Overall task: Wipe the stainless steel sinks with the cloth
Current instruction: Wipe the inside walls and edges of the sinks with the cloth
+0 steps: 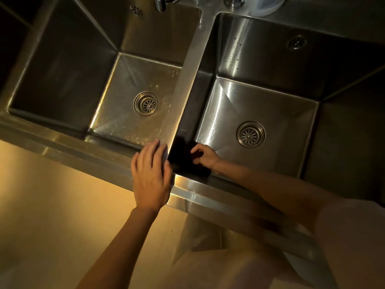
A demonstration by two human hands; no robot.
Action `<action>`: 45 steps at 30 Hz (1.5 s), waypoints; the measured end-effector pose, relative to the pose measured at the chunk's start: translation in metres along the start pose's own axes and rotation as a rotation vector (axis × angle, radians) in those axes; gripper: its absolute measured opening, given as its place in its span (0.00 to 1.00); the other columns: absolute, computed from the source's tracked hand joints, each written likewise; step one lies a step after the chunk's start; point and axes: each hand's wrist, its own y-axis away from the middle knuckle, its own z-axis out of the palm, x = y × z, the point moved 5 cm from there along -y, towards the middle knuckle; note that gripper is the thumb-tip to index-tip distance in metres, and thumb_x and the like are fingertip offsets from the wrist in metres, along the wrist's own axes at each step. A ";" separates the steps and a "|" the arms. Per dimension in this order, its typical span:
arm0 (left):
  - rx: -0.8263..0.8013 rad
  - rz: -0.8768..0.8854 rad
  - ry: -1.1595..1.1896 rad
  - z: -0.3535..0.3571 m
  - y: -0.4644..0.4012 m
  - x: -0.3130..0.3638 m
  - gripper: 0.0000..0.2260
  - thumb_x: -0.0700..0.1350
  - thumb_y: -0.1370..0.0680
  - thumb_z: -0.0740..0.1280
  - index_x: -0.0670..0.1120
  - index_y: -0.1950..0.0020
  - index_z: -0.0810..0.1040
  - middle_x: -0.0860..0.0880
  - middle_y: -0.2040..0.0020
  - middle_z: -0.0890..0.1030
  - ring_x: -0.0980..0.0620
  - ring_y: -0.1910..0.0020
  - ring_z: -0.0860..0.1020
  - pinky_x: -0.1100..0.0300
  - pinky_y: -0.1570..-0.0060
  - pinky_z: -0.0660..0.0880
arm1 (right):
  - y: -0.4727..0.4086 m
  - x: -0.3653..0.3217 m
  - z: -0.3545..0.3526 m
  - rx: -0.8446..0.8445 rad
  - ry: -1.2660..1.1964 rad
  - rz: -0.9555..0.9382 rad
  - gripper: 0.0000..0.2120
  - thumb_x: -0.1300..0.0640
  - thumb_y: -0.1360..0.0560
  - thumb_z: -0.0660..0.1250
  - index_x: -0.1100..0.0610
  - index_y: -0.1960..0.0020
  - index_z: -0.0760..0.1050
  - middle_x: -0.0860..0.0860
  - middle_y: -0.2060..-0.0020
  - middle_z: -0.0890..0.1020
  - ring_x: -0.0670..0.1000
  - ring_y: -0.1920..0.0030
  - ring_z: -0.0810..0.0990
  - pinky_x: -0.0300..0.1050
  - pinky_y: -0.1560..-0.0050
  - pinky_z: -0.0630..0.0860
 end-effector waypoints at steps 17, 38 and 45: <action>-0.028 -0.005 -0.027 0.004 0.001 -0.001 0.21 0.53 0.16 0.45 0.48 0.27 0.66 0.49 0.28 0.68 0.51 0.27 0.63 0.53 0.29 0.55 | 0.044 -0.043 -0.010 -0.026 -0.092 -0.268 0.19 0.69 0.33 0.74 0.44 0.61 0.77 0.53 0.47 0.75 0.43 0.53 0.82 0.39 0.53 0.80; -0.042 0.001 -0.010 -0.001 0.000 0.000 0.20 0.50 0.18 0.52 0.45 0.30 0.70 0.45 0.30 0.71 0.48 0.29 0.67 0.47 0.29 0.60 | 0.072 -0.103 -0.037 0.200 -0.379 -0.372 0.17 0.68 0.29 0.71 0.44 0.57 0.80 0.58 0.45 0.75 0.48 0.55 0.82 0.39 0.57 0.80; -0.066 -0.005 -0.039 -0.001 0.000 0.001 0.20 0.50 0.18 0.51 0.45 0.29 0.70 0.45 0.29 0.70 0.48 0.29 0.66 0.48 0.29 0.59 | 0.059 -0.095 -0.038 0.274 -0.250 -0.360 0.15 0.70 0.30 0.71 0.50 0.55 0.77 0.52 0.47 0.72 0.50 0.50 0.79 0.46 0.44 0.79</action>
